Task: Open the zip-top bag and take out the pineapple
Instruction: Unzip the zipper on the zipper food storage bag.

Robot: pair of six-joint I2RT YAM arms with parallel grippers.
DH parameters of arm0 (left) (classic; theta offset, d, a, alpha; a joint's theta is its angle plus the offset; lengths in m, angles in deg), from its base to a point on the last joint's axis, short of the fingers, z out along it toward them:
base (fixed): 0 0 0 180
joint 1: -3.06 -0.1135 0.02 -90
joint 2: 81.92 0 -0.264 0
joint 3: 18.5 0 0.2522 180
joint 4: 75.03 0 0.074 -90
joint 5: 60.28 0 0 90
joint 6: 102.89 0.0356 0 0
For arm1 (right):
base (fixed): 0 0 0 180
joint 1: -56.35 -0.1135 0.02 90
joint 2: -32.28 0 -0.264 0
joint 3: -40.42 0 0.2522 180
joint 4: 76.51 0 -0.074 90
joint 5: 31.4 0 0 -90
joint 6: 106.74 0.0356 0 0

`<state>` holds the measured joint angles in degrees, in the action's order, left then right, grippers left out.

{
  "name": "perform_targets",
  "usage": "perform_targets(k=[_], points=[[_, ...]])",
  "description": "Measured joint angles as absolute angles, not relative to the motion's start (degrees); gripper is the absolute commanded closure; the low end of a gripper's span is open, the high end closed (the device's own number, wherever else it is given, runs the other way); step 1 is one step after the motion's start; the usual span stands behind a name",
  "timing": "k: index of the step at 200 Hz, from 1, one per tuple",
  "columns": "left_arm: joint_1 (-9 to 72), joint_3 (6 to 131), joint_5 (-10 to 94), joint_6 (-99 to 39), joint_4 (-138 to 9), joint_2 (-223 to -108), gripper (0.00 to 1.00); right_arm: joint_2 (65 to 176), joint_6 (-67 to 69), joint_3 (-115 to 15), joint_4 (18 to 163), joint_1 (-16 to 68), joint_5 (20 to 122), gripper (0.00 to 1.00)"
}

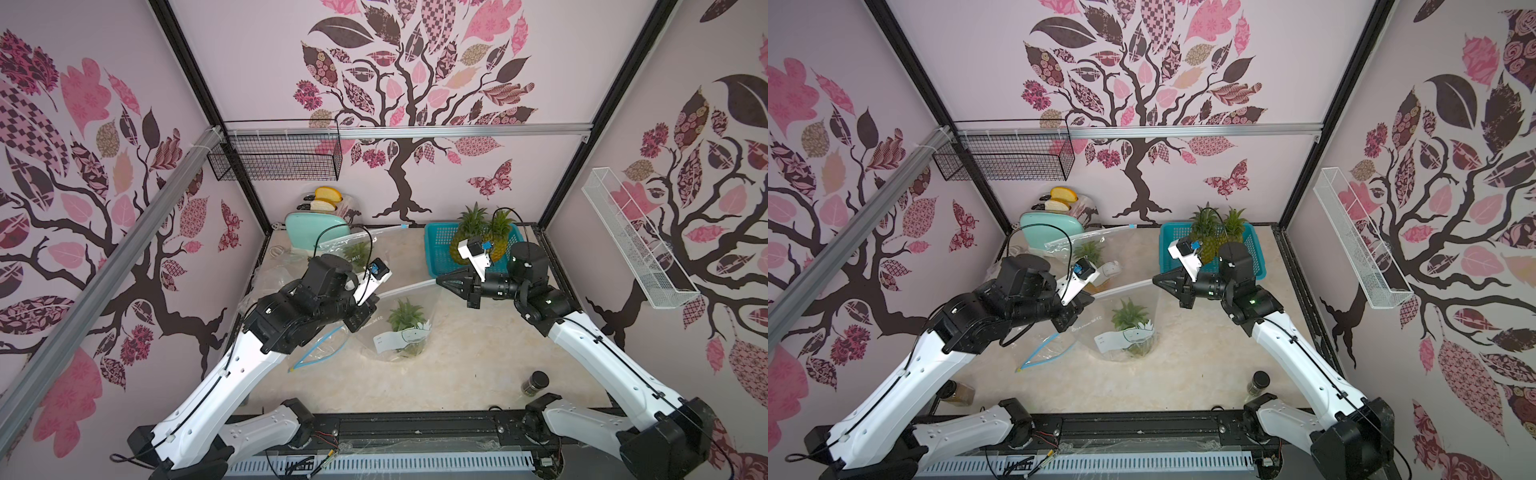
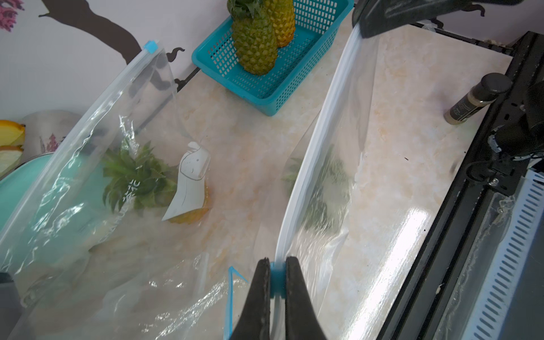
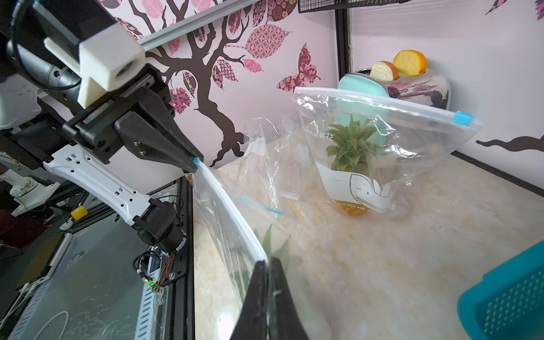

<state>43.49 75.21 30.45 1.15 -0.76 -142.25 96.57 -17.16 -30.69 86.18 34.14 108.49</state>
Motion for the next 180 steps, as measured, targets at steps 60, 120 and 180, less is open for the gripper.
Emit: perform_targets(k=[60, 120, 180], points=[[43.47, 72.43, 24.99, -3.41, 5.67, -135.35, 1.0, 96.57, -17.19, -30.69, 85.52, 35.49, 108.14, 1.0], [43.45, 71.4, 23.94, -6.43, 7.79, -131.65, 1.0, 97.25, -17.21, -31.01, 85.44, 36.08, 108.73, 1.0], [43.12, 70.03, 23.22, -7.31, 7.79, -130.08, 0.61, 98.01, -17.16, -31.41, 85.55, 36.83, 108.82, 0.84]])
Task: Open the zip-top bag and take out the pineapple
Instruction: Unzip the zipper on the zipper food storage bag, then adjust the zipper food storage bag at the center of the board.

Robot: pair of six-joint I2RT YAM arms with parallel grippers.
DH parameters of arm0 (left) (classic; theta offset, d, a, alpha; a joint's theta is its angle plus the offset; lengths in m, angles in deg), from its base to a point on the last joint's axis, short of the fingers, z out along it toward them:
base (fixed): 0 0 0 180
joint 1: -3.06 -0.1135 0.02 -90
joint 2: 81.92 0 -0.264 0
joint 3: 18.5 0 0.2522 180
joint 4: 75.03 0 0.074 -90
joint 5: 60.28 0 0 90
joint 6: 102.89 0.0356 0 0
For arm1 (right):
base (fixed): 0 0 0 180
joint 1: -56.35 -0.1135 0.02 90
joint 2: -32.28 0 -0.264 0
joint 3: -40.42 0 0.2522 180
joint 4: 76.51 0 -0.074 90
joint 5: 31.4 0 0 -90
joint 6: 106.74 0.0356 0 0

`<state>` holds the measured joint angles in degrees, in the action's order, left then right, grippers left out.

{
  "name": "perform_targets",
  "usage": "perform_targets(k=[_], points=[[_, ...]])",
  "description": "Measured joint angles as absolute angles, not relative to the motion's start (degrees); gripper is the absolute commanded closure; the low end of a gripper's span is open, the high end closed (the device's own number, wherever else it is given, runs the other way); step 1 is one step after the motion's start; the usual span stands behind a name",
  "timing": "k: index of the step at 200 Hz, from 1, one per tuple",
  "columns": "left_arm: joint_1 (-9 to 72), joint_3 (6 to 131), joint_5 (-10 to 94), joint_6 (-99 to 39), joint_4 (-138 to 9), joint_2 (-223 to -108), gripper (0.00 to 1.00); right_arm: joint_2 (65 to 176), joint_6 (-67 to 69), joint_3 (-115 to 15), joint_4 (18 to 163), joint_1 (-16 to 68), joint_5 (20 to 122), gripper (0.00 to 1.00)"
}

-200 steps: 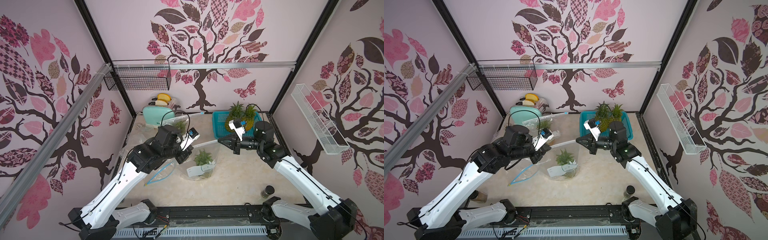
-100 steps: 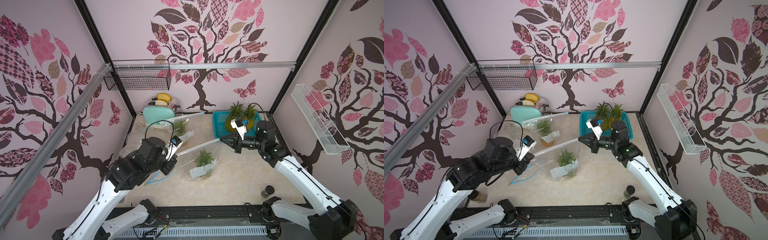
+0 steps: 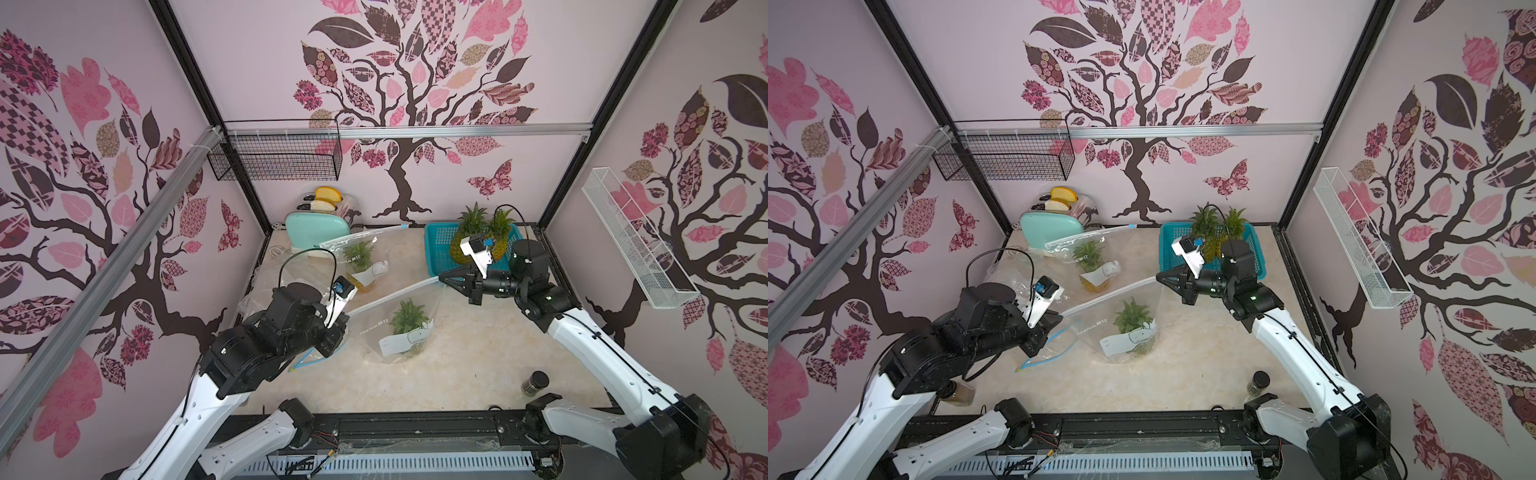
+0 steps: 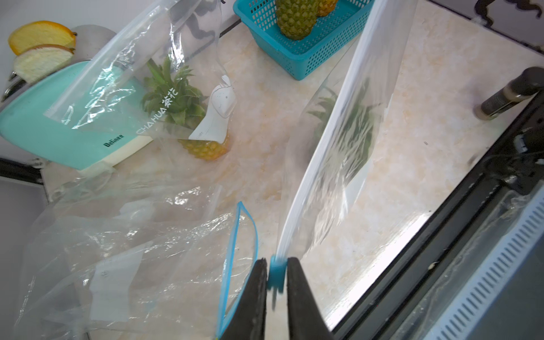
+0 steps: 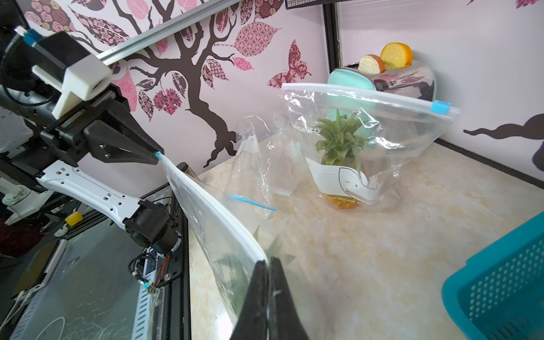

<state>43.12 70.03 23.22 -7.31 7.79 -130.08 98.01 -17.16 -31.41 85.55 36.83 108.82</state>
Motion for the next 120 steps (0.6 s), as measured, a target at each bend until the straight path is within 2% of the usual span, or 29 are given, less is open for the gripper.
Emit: perform_targets(k=[8, 17, 44, 61, 68, 72, 85, 98, 108, 120], points=[[42.79, 70.05, 22.96, -6.39, 7.76, -129.75, 0.53, 98.01, -16.97, -31.47, 85.48, 37.44, 108.6, 0.74], [42.72, 70.05, 22.98, -5.97, 7.33, -129.56, 0.48, 98.01, -16.88, -31.65, 85.5, 37.81, 108.47, 0.66], [42.75, 70.9, 25.14, -3.9, 2.39, -129.34, 0.43, 97.58, -16.88, -33.35, 84.47, 38.16, 107.97, 0.49], [42.75, 72.63, 26.0, -2.26, -2.2, -130.28, 0.44, 96.46, -16.55, -34.82, 83.08, 38.11, 107.6, 0.46], [42.75, 73.5, 26.15, -1.58, -4.13, -130.95, 0.5, 95.81, -16.31, -35.56, 82.27, 38.11, 107.31, 0.46], [42.72, 73.92, 26.17, -1.1, -5.11, -131.3, 0.58, 95.46, -16.2, -36.0, 81.74, 38.11, 107.14, 0.46], [42.09, 75.25, 26.65, 0.45, -8.76, -133.14, 0.84, 93.93, -14.98, -37.05, 80.61, 38.11, 106.39, 0.51], [39.75, 75.82, 28.9, 1.04, -11.56, -135.35, 1.0, 92.22, -12.95, -37.77, 79.1, 38.09, 105.63, 0.65], [36.34, 75.73, 31.66, 0.58, -13.2, -137.18, 1.0, 91.13, -11.5, -37.92, 77.74, 37.74, 104.75, 0.78], [31.73, 74.51, 35.77, -0.09, -15.56, -139.11, 1.0, 89.88, -8.77, -37.7, 75.75, 36.78, 102.77, 0.88]])
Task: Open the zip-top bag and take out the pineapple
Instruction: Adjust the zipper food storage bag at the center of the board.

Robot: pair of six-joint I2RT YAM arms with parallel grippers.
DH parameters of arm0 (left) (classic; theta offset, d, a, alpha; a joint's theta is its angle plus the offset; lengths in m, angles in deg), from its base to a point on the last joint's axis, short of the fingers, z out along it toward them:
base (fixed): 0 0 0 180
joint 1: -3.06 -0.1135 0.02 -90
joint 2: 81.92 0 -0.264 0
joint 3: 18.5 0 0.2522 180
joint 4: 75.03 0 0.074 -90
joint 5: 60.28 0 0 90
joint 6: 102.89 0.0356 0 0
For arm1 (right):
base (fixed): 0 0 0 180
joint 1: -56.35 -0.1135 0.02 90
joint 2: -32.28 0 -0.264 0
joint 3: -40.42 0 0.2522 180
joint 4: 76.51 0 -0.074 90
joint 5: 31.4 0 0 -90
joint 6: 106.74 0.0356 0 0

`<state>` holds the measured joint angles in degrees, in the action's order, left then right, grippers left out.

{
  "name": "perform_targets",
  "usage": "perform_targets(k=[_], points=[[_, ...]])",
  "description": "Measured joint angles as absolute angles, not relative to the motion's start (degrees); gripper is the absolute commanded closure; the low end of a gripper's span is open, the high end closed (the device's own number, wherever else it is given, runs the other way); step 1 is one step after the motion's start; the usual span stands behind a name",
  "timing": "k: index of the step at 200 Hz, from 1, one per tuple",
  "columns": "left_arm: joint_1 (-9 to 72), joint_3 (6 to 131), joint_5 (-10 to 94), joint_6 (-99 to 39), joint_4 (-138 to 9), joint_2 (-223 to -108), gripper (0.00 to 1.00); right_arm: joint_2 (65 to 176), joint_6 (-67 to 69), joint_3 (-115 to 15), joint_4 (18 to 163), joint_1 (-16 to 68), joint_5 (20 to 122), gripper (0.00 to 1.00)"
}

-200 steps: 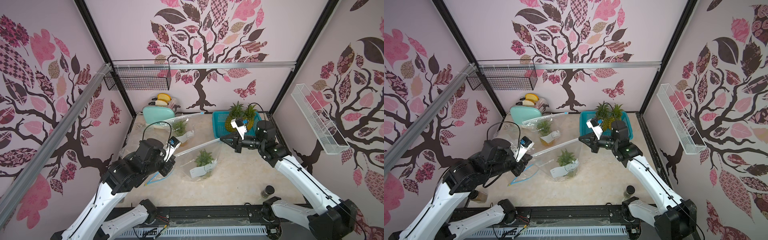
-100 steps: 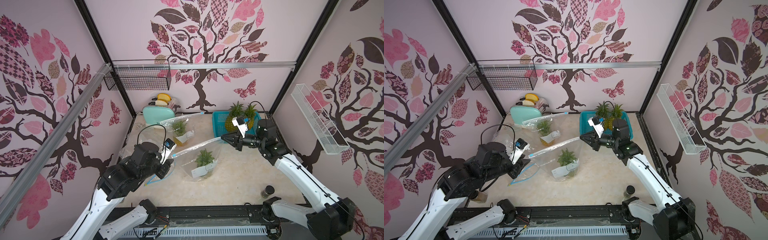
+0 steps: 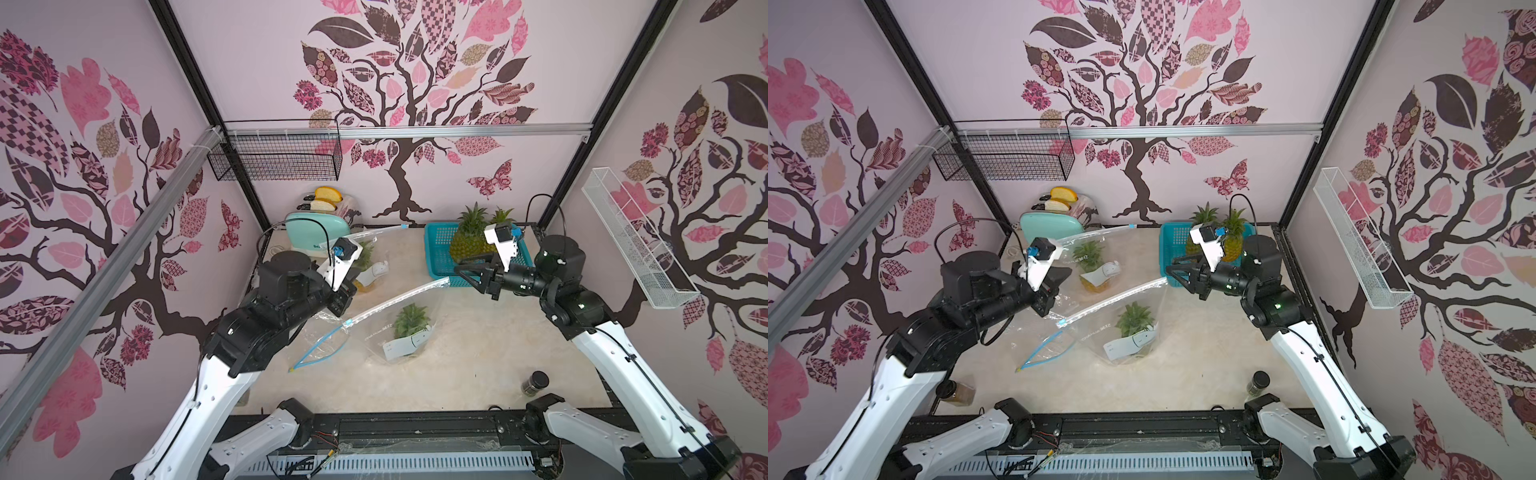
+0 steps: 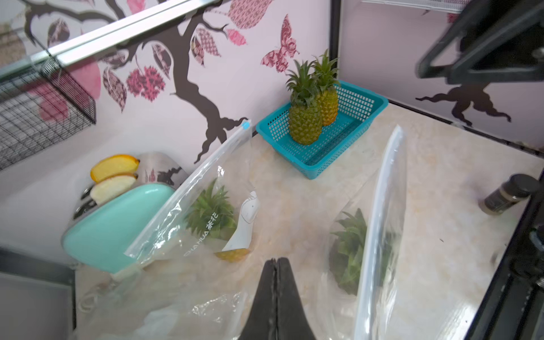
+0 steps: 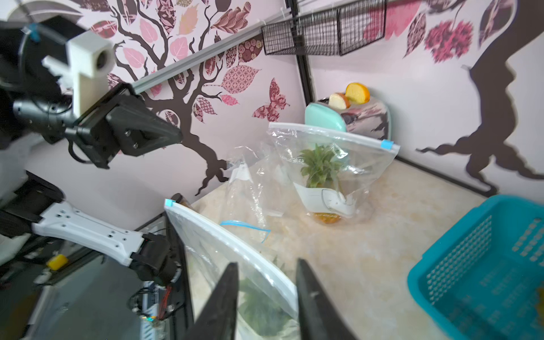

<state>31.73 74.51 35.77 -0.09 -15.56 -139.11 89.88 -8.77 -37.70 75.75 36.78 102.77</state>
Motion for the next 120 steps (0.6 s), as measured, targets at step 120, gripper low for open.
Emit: perform_targets(k=[120], points=[[38.4, 45.09, 51.79, -17.67, -29.85, -138.34, 1.0, 88.42, 14.31, -13.55, 66.25, 17.42, 84.56, 0.92]])
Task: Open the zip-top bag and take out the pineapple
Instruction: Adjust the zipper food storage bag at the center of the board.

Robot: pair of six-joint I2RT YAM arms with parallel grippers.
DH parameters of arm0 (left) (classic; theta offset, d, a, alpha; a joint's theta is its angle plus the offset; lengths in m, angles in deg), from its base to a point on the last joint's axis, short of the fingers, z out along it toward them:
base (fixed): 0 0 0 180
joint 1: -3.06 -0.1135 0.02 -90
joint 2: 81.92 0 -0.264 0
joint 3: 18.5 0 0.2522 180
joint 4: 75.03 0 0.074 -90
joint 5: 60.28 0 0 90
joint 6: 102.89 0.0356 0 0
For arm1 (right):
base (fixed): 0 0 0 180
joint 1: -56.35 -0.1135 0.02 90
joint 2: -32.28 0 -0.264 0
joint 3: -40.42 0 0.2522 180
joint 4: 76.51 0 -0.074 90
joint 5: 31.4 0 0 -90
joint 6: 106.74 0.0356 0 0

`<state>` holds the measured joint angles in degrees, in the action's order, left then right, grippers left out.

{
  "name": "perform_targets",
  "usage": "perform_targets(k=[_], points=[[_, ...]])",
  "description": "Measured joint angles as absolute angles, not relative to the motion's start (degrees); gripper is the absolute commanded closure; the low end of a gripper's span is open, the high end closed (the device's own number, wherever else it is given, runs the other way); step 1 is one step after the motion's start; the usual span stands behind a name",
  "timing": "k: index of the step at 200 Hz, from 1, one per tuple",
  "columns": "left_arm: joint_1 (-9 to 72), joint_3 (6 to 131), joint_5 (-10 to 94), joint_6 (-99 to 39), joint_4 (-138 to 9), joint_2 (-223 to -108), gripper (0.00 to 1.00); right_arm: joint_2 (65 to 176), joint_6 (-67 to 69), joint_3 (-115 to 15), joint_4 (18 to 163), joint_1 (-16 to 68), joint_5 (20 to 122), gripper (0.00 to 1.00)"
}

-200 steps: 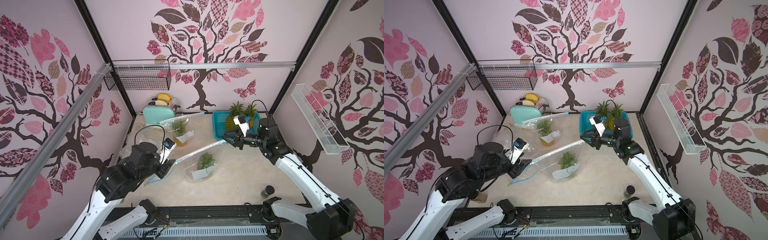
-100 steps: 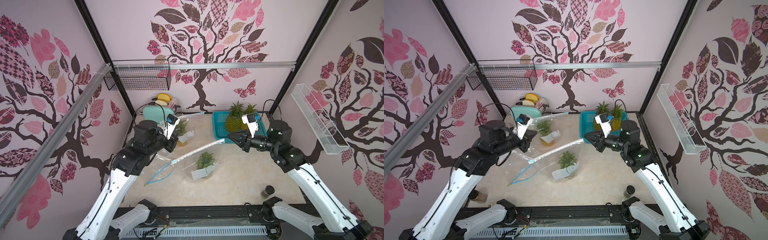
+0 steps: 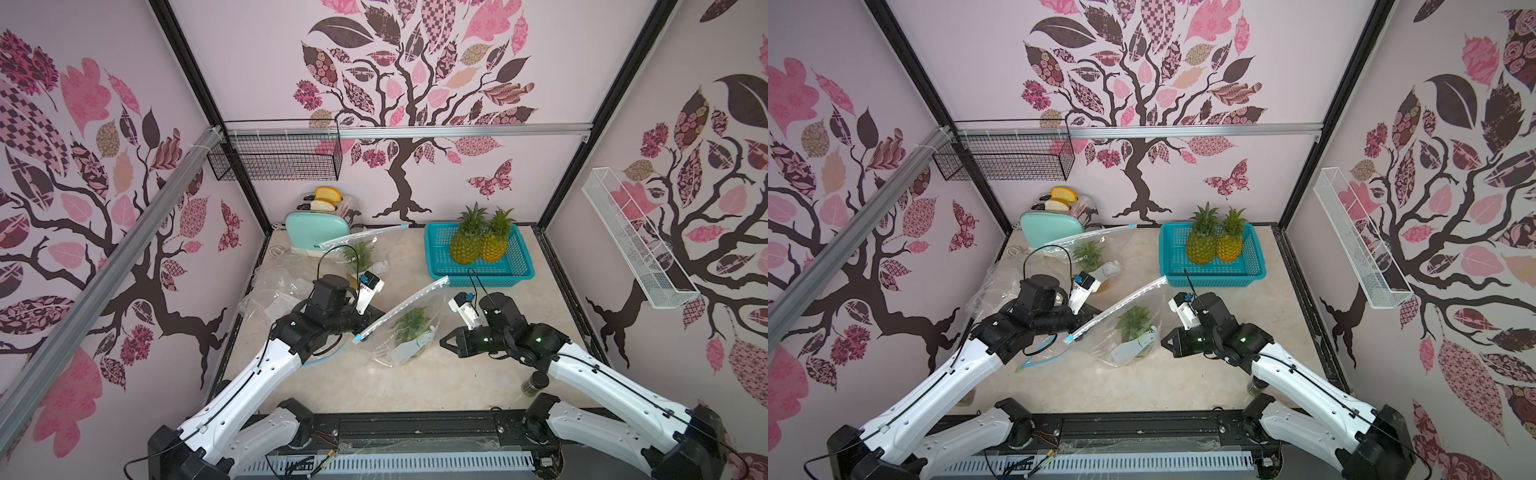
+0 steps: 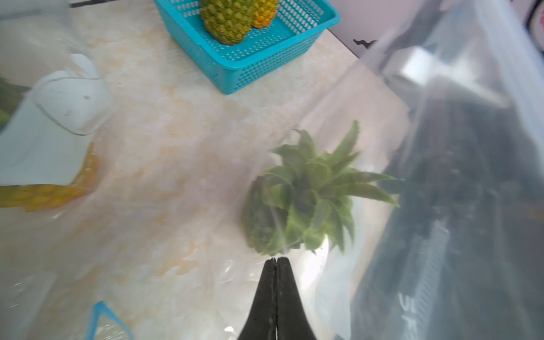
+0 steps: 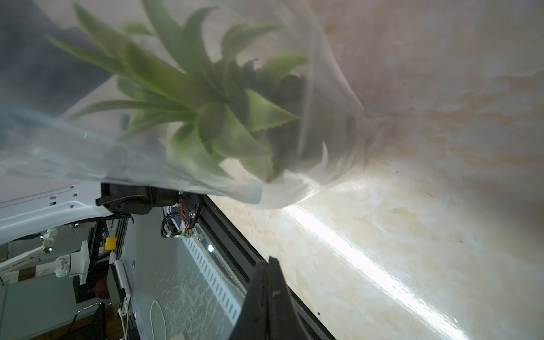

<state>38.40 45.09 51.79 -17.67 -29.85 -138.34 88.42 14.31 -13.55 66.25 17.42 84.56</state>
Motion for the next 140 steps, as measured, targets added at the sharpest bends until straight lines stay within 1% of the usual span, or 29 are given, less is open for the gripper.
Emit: perform_targets(k=[26, 58, 86, 93, 102, 108, 121, 140], points=[[44.6, 41.28, 49.12, -21.97, -32.85, -137.36, 1.0, 92.27, 15.75, -13.57, 70.38, 17.42, 84.28, 0.91], [45.83, 37.72, 47.07, -26.54, -35.38, -135.5, 1.0, 98.06, 16.67, -14.9, 77.02, 17.42, 84.21, 0.89], [45.87, 37.02, 46.32, -29.4, -37.39, -134.15, 1.0, 103.85, 16.26, -18.8, 81.31, 17.42, 84.54, 0.8], [45.92, 37.04, 46.24, -29.77, -38.0, -134.15, 1.0, 104.9, 15.86, -19.89, 81.9, 17.42, 84.43, 0.75], [45.94, 37.15, 46.02, -30.19, -38.44, -134.17, 0.94, 105.6, 15.38, -21.09, 82.16, 17.42, 84.1, 0.67], [45.98, 37.24, 45.75, -30.41, -38.55, -134.17, 0.9, 105.77, 14.7, -22.01, 82.11, 17.46, 83.82, 0.63], [46.0, 37.96, 44.77, -30.65, -38.38, -134.17, 0.81, 105.66, 13.26, -23.91, 81.24, 17.55, 83.01, 0.57], [46.11, 40.15, 42.52, -30.01, -37.83, -134.15, 0.71, 104.33, 11.01, -26.64, 78.73, 17.68, 81.39, 0.52]])
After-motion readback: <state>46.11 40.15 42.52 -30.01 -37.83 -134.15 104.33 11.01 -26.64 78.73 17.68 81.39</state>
